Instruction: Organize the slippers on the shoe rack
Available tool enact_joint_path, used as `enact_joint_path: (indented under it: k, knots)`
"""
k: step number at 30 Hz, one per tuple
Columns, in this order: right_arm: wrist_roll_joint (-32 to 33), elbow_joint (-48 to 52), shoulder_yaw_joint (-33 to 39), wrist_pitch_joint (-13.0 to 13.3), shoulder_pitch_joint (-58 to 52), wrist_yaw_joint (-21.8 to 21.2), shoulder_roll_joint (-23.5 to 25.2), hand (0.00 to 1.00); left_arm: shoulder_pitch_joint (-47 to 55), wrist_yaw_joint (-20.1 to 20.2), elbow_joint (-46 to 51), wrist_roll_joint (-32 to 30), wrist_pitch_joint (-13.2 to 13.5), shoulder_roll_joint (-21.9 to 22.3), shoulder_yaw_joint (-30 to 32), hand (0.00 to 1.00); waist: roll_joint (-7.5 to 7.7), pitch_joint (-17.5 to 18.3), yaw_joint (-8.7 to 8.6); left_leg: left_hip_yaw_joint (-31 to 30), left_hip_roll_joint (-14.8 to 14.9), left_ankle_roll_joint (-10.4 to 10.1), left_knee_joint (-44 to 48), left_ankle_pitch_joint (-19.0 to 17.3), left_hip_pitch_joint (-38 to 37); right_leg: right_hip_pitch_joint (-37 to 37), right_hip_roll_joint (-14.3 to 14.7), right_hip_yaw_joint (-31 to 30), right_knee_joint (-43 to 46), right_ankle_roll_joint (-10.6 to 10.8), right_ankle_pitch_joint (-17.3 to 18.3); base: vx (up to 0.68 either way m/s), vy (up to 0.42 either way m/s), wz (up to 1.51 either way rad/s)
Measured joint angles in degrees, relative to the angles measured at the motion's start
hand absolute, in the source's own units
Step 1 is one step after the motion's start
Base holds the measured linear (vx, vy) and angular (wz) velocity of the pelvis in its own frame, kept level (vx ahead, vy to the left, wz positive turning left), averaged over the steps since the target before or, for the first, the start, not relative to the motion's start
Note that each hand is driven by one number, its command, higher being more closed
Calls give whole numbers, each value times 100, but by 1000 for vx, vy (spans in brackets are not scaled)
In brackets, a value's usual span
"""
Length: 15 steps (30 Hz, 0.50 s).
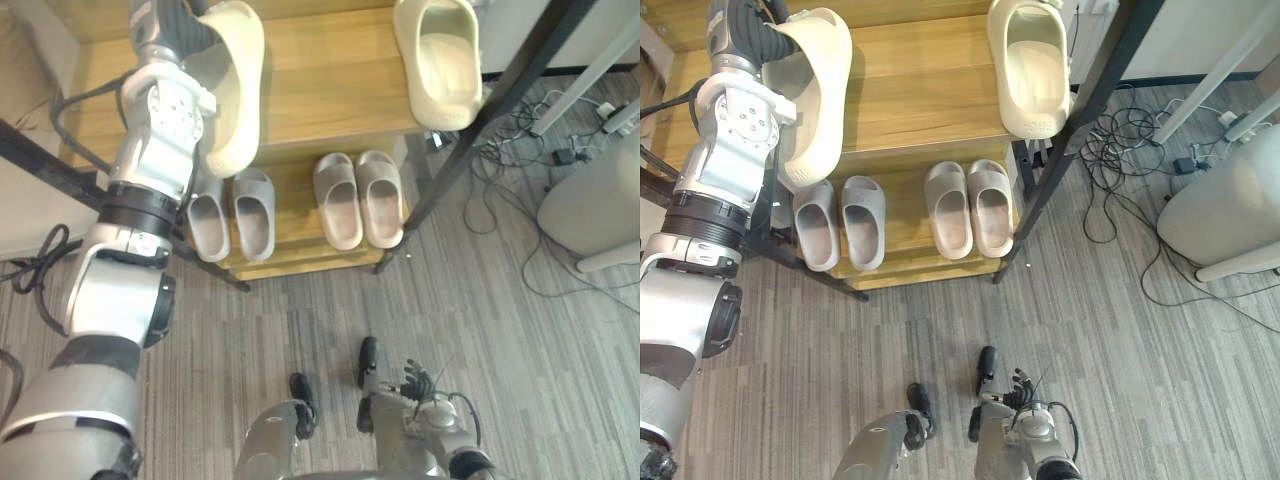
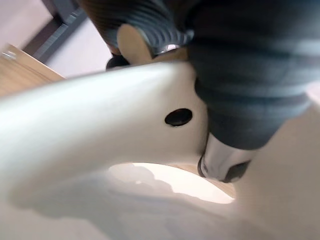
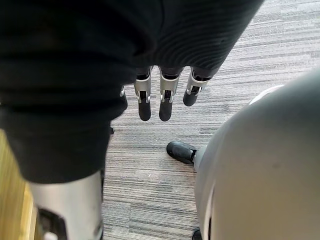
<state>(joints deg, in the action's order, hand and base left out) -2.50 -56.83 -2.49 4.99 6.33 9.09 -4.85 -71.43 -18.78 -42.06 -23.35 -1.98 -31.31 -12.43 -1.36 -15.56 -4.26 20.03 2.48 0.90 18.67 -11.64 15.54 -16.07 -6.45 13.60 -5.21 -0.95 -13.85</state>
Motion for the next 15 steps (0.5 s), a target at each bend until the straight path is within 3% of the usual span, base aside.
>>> enact_joint_path:
  k: [6,15]
  knots:
    - [4,-5,24,-28,0,58,-56,0,-14,-13,-254,101,6,138,0,100,-192,107,-114,139,11,24,73,-92,54,-107,7,-137,-3,11,-5,18,97,-12]
    - [20,46,249,-27,21,107,-91,0,-341,-123,-498,114,4,144,2,100,-359,102,-199,208,-3,66,126,-126,251,-326,5,-218,-1,111,-99,14,71,-4]
